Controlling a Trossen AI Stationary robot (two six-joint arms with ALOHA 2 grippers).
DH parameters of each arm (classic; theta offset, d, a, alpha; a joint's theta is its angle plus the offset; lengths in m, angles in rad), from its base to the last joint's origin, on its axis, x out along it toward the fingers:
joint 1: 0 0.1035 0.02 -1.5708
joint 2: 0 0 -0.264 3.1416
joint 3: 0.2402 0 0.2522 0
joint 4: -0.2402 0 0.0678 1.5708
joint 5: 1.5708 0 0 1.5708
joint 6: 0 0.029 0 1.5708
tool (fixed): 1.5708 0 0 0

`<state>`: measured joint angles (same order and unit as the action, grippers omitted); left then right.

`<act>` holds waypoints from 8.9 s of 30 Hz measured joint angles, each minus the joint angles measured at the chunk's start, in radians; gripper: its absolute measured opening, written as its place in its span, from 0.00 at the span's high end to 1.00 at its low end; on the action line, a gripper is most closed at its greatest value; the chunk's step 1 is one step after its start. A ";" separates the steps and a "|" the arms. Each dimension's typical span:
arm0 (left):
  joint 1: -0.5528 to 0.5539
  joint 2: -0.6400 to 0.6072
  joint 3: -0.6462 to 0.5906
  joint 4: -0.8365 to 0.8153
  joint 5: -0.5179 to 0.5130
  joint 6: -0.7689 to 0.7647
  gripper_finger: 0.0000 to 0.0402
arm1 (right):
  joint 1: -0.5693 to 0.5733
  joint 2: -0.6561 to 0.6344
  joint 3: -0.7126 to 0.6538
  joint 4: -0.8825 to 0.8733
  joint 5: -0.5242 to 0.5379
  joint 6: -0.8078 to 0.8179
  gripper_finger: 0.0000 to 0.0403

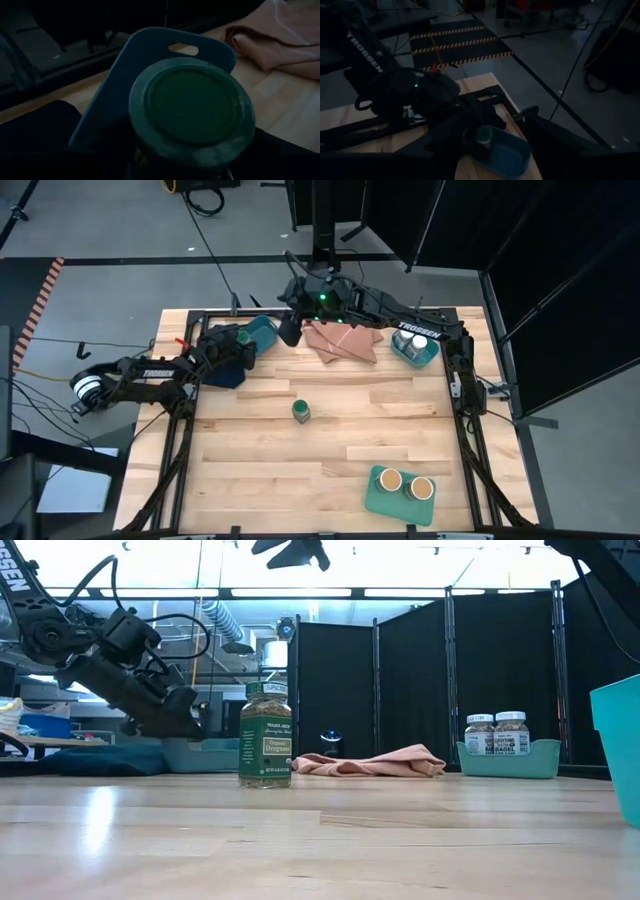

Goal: Sort spices by type
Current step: Put the right green seasoning bottle into the blue bin, then put the green seasoning bottle into the blue bin

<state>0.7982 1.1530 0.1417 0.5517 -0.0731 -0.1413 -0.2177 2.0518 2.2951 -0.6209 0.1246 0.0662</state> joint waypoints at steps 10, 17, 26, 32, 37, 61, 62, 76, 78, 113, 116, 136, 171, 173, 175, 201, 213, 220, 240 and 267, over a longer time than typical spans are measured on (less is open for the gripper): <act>0.000 0.000 0.000 0.014 0.004 -0.001 0.23 | 0.000 0.000 0.000 -0.023 -0.022 -0.004 0.41; 0.000 -0.001 0.019 0.025 0.027 -0.002 0.20 | 0.000 0.000 0.000 -0.023 -0.022 -0.005 0.39; 0.000 -0.009 0.078 -0.004 0.073 0.005 0.17 | 0.000 0.000 0.000 -0.024 -0.022 -0.006 0.39; 0.000 -0.043 0.109 -0.020 0.078 0.015 0.17 | 0.000 0.000 0.000 -0.024 -0.022 -0.017 0.39; 0.000 -0.089 0.159 -0.150 0.078 0.074 0.17 | 0.000 -0.005 -0.001 -0.031 -0.022 -0.042 0.38; -0.002 -0.498 0.582 -0.503 0.449 0.023 0.17 | 0.219 -0.206 -0.049 -0.570 -0.021 -0.149 0.39; -0.002 -0.513 0.592 -0.511 0.473 0.017 0.17 | 0.230 -0.207 -0.075 -0.559 -0.020 -0.149 0.39; -0.002 -0.661 0.620 -0.654 0.539 -0.069 0.17 | 0.302 -0.204 -0.477 -0.152 0.014 -0.219 0.20; -0.002 -0.670 0.620 -0.686 0.539 -0.079 0.17 | 0.301 -0.204 -0.522 -0.105 0.014 -0.218 0.17; -0.002 -0.690 0.620 -0.827 0.565 -0.108 0.17 | 0.299 -0.205 -0.922 0.362 0.056 -0.134 0.16; -0.002 -0.690 0.620 -0.827 0.565 -0.108 0.17 | 0.299 -0.205 -0.955 0.386 0.055 -0.097 0.16; -0.002 -0.690 0.620 -0.828 0.564 -0.151 0.17 | 0.302 -0.205 -1.163 0.648 0.038 -0.024 0.16; -0.002 -0.689 0.620 -0.844 0.563 -0.211 0.17 | 0.263 -0.026 -1.213 0.919 -0.006 -0.111 0.16; -0.002 -0.689 0.620 -0.845 0.563 -0.212 0.17 | 0.263 -0.008 -1.203 0.948 -0.006 -0.115 0.16; -0.002 -0.689 0.620 -0.845 0.563 -0.215 0.17 | 0.262 -0.004 -1.199 0.979 -0.006 -0.120 0.16; -0.002 -0.689 0.619 -0.887 0.563 -0.211 0.17 | 0.181 0.026 -1.197 1.114 -0.100 -0.182 0.21; -0.002 -0.689 0.619 -0.888 0.563 -0.211 0.17 | 0.180 0.026 -1.197 1.117 -0.102 -0.193 0.27; -0.002 -0.689 0.619 -0.888 0.563 -0.212 0.17 | 0.181 0.026 -1.197 1.119 -0.126 -0.189 0.45; -0.002 -0.689 0.619 -0.888 0.563 -0.212 0.17 | 0.184 0.025 -1.197 1.118 -0.093 -0.140 0.48; -0.002 -0.673 0.619 -0.939 0.562 -0.203 0.17 | 0.144 0.172 -1.113 1.256 -0.068 -0.121 0.32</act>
<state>0.7967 0.4795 0.7609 -0.3878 0.4892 -0.3441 -0.0735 2.2234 1.1820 0.6348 0.0568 -0.0552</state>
